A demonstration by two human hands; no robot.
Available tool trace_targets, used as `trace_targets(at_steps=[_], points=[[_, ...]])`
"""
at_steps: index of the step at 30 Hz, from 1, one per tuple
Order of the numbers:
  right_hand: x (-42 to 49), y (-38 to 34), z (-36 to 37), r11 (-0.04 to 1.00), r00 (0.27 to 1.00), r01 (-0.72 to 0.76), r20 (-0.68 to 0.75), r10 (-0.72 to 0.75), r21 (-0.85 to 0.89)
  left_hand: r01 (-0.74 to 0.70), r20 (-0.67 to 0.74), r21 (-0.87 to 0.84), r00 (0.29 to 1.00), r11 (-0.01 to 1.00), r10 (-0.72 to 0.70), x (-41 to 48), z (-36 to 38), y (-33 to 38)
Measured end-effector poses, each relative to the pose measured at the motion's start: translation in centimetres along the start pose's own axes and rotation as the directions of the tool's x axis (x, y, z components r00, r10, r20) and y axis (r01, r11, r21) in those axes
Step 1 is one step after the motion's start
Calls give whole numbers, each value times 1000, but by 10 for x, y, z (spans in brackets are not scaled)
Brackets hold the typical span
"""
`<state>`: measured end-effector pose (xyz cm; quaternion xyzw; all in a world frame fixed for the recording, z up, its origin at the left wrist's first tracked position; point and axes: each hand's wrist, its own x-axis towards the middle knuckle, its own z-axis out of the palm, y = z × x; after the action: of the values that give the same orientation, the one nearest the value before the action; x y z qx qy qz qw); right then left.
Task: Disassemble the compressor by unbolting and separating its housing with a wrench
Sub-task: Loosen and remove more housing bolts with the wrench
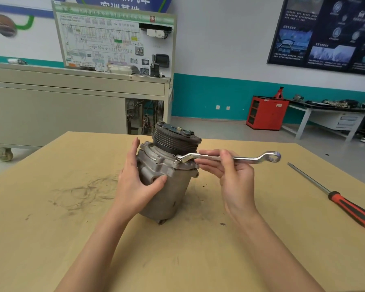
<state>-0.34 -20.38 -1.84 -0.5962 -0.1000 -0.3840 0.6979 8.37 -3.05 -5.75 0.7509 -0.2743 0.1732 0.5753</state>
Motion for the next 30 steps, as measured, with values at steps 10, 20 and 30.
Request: trace_targets(at_steps=[10,20,30], points=[[15,-11,-14,988,982,-154,118,150,26,-12,-11,13,1000,1000,12,1,1,3],[-16,-41,32,601,838,543,424,-344,-587,-24,-1,4,1000,1000,24,1,2,1],[-29,-22,74,-13,698,557,477,-534,-830,-25,8,-87,1000,996,26,2,5,-2]])
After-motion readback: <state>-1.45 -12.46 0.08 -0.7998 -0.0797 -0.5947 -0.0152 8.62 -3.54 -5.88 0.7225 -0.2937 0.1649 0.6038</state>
